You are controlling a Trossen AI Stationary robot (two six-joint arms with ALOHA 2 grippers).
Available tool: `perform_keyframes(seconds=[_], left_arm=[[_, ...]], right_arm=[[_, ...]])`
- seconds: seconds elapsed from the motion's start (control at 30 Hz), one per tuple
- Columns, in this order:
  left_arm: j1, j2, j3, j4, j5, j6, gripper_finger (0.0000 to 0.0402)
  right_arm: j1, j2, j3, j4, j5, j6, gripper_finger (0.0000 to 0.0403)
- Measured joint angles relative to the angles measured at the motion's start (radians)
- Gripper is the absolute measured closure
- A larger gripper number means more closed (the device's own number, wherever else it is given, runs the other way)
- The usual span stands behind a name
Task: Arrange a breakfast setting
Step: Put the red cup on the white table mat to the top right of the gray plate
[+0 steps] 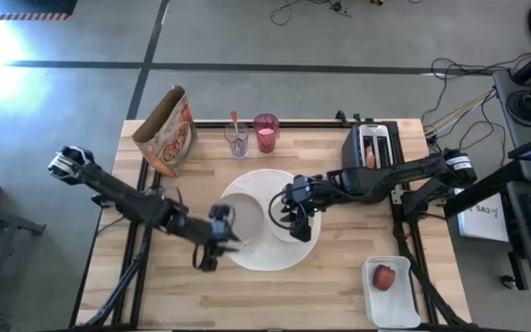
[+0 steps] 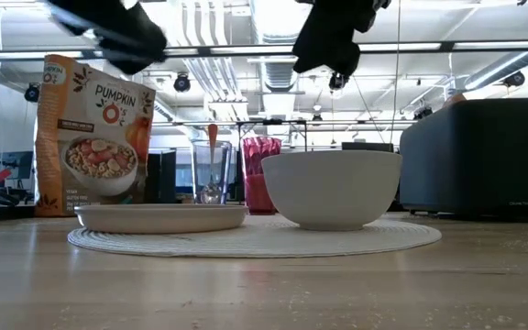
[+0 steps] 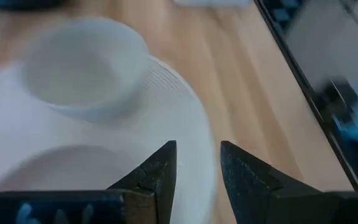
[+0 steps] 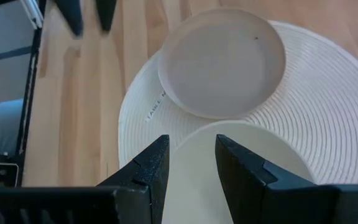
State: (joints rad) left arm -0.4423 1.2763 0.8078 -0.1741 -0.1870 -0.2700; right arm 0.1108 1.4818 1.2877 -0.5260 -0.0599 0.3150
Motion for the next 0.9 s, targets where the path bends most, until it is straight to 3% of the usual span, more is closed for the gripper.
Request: perform_keyframes(seconds=[0.17,0.33,0.4,0.6,0.73,0.9], left_arm=[[-0.016,-0.015,0.0,0.129,-0.032,-0.005,0.0294],[-0.083,0.062,0.001,0.313,-0.102,0.031,0.0294],[-0.09,0.074,0.001,0.317,-0.119,0.045,0.0294],[-0.044,0.001,0.0,0.183,-0.14,0.053,0.0294],[-0.014,-0.1,0.0,-0.018,-0.147,0.072,0.0294],[0.008,-0.245,0.0,-0.267,-0.238,0.075,0.0294]], right_arm=[[0.0,0.0,0.0,-0.001,-0.027,-0.014,0.0282],[-0.005,0.0,0.001,-0.044,-0.03,0.133,0.0282],[-0.006,0.0,0.001,-0.095,-0.03,0.155,0.0282],[-0.024,0.006,0.001,-0.215,-0.014,0.157,0.0282],[-0.03,0.008,0.001,-0.221,0.086,0.158,0.0282],[-0.042,0.008,0.001,-0.221,0.095,0.238,0.0282]])
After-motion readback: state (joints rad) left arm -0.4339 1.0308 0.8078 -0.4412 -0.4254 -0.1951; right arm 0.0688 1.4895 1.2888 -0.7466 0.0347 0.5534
